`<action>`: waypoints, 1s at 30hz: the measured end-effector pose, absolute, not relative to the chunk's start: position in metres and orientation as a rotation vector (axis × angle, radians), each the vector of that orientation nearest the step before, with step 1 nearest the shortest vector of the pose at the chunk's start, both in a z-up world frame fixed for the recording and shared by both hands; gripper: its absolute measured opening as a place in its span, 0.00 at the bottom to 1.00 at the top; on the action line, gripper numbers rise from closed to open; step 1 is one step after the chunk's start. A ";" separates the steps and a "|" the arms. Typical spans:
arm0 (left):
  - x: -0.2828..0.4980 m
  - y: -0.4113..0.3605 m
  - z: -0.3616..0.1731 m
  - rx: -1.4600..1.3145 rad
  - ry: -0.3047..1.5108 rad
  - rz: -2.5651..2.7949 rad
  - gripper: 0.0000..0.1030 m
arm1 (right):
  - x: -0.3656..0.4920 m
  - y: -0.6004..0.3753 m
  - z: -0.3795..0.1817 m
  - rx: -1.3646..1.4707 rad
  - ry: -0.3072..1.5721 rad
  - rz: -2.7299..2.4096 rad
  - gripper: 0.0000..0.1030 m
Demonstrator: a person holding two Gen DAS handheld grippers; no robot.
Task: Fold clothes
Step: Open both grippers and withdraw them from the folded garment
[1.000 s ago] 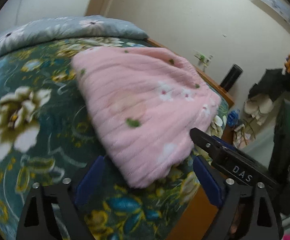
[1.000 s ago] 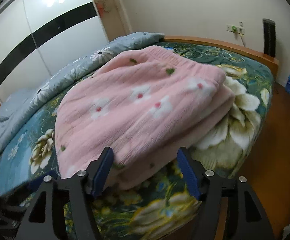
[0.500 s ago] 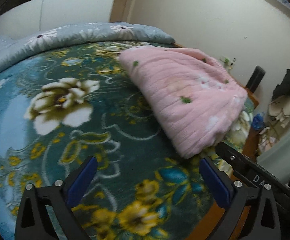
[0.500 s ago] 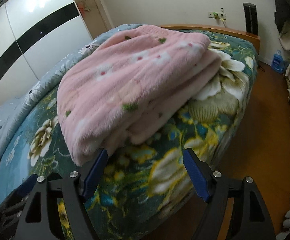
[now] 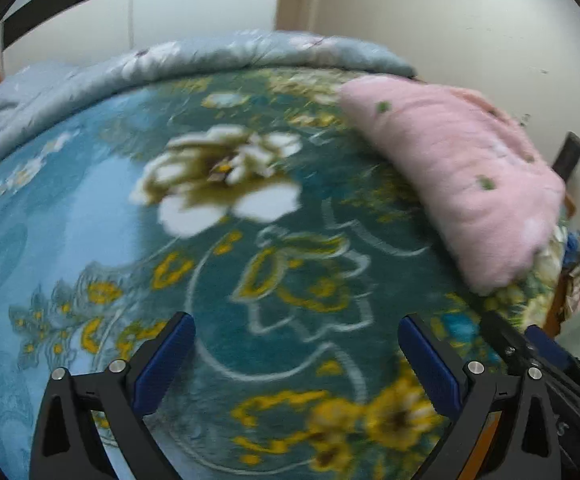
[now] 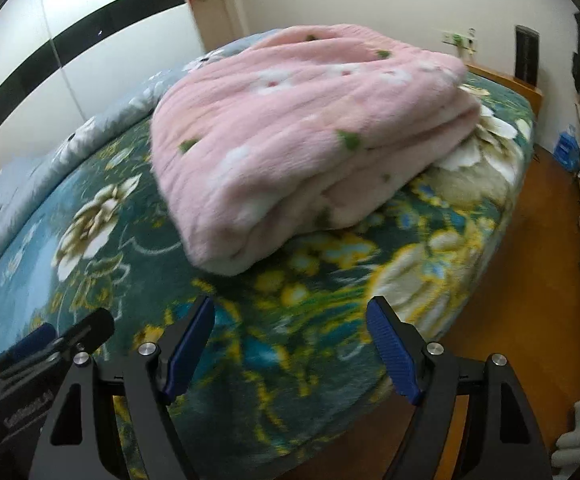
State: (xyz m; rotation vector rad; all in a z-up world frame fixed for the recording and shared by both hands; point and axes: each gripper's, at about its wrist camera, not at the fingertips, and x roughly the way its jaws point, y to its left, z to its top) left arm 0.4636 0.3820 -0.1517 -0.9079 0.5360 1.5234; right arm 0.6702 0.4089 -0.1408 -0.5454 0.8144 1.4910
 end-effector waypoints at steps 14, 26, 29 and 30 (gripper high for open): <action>0.466 0.372 -0.160 -0.833 0.533 1.575 1.00 | 0.658 0.402 -0.151 -0.593 0.735 1.494 0.77; 0.466 0.371 -0.161 -0.819 0.540 1.573 1.00 | 0.663 0.394 -0.155 -0.548 0.714 1.492 0.77; 0.466 0.371 -0.161 -0.819 0.539 1.574 1.00 | 0.664 0.392 -0.155 -0.543 0.713 1.491 0.77; 0.466 0.371 -0.161 -0.819 0.539 1.573 1.00 | 0.664 0.392 -0.155 -0.543 0.713 1.491 0.77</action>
